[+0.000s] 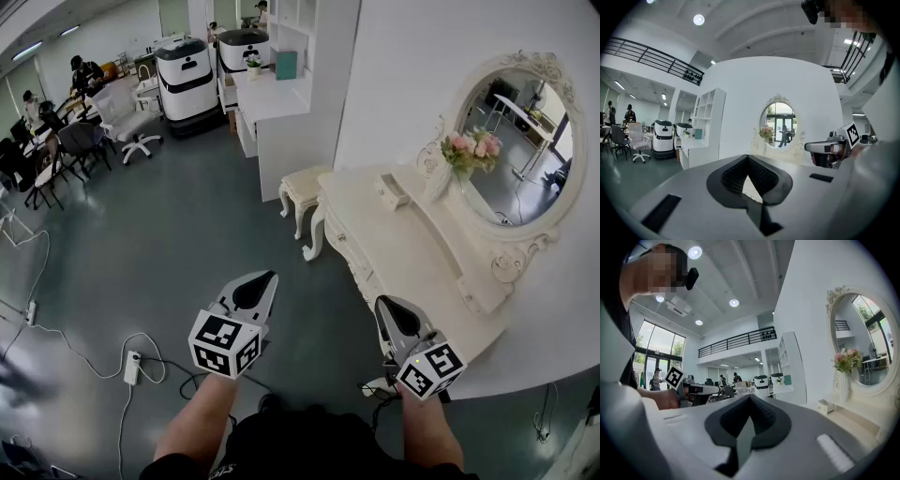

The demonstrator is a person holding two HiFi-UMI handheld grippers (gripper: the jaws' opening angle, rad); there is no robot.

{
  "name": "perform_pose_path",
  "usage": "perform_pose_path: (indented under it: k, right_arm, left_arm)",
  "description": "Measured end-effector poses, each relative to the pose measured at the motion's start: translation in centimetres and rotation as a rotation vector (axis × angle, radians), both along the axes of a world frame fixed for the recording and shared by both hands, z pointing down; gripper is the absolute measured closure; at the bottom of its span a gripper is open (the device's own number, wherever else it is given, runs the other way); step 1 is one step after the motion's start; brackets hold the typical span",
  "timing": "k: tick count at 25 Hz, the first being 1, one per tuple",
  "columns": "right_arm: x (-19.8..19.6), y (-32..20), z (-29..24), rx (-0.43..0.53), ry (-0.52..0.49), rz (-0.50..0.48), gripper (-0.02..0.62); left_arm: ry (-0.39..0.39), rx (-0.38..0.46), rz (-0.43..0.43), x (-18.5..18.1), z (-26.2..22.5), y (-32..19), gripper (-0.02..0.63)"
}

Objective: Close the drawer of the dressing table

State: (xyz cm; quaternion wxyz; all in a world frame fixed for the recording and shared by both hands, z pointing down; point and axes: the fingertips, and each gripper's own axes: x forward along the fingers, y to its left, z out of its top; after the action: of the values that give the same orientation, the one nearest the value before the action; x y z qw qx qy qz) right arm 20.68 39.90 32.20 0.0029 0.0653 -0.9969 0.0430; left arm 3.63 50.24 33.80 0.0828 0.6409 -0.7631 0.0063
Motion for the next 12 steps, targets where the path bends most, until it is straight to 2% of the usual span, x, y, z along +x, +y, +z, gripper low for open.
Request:
perform_pose_path:
  k: [12]
  right_arm:
    - [2.3, -1.3, 0.7, -0.029, -0.01, -0.006, 0.588]
  left_arm:
    - [0.017, -0.016, -0.004, 2.3, 0.8, -1.1, 0.6]
